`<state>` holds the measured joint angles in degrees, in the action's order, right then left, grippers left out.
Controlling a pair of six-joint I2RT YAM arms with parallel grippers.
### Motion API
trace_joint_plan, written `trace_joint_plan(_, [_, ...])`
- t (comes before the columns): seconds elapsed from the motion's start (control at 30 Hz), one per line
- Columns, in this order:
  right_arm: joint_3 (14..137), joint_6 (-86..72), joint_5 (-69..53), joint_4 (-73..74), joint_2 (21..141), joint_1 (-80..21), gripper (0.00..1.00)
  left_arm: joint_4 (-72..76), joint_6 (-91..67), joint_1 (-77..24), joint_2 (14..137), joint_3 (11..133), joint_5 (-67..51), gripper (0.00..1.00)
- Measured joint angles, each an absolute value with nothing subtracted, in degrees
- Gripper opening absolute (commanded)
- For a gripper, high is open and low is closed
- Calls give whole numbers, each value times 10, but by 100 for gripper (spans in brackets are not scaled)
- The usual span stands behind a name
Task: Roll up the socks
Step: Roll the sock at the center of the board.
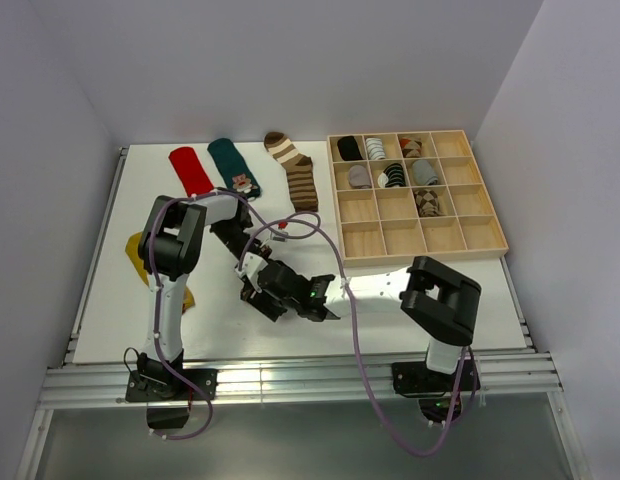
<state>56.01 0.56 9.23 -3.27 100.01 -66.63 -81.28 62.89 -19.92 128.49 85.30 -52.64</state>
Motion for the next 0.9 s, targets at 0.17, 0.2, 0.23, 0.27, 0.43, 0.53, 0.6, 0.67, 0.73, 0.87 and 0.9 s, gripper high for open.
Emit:
trace_joint_plan(0.17, [561, 10, 101, -39, 1026, -668, 63, -813, 628, -200, 1285, 853, -526, 0])
trace_joint_plan(0.2, [563, 10, 103, -41, 1030, -668, 61, -813, 628, -201, 1285, 853, -526, 1])
trace_joint_plan(0.23, [564, 10, 104, -45, 1036, -668, 56, -813, 628, -201, 1285, 853, -526, 1])
trace_joint_plan(0.27, [565, 10, 105, -48, 1040, -668, 52, -813, 629, -201, 1285, 853, -525, 3])
trace_joint_plan(0.43, [567, 10, 115, -49, 1049, -675, 13, -814, 624, -201, 1285, 855, -519, 21])
trace_joint_plan(0.53, [567, 7, 117, -49, 1049, -675, 8, -811, 616, -201, 1280, 856, -513, 29])
trace_joint_plan(0.6, [567, 3, 117, -51, 1049, -675, 8, -808, 616, -201, 1274, 857, -507, 31])
trace_joint_plan(0.67, [567, 0, 116, -53, 1049, -672, 6, -806, 615, -203, 1272, 863, -502, 32])
trace_joint_plan(0.73, [567, -2, 116, -53, 1049, -669, 6, -801, 615, -206, 1266, 865, -497, 32])
trace_joint_plan(0.87, [567, -3, 116, -54, 1049, -666, 4, -786, 613, -208, 1251, 866, -489, 37])
trace_joint_plan(0.9, [568, -3, 117, -53, 1049, -665, 4, -784, 610, -208, 1250, 868, -488, 37])
